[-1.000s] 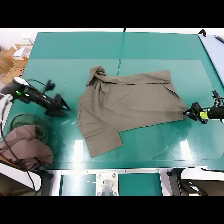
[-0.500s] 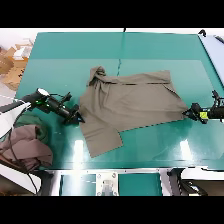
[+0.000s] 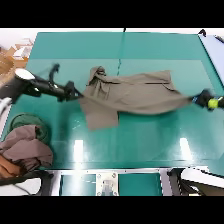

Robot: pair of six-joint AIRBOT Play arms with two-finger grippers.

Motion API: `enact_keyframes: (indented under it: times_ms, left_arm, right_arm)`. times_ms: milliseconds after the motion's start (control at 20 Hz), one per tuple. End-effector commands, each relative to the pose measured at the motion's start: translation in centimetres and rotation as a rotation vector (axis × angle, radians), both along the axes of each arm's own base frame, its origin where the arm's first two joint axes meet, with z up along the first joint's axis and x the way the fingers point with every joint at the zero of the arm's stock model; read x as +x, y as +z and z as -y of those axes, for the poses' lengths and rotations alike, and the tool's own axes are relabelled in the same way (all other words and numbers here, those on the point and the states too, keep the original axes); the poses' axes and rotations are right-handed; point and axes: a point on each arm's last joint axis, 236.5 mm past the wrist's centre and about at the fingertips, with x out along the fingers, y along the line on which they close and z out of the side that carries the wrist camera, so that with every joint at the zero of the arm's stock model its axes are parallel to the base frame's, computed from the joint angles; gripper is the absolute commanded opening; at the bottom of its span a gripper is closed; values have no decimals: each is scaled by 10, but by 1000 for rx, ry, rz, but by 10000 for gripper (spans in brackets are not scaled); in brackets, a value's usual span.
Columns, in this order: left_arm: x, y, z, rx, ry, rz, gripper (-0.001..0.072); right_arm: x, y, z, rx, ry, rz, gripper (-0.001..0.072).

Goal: Fold the shirts.

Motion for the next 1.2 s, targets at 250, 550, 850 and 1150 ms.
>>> enact_keyframes:
  times_ms: [250,550,850,1150]
  left_arm:
    - [-79,425,-33,100,190,1197,26]
    - [-166,515,-45,159,249,1468,27]
    - [-80,395,-73,338,268,1088,27]
    - [67,158,-82,378,238,652,27]
  right_arm:
    - [-63,432,-65,-406,-68,1028,13]
    - [-109,496,-90,-539,-155,1185,14]
    - [-53,404,-64,-394,-124,959,14]
    - [68,168,-44,-218,-133,506,14]
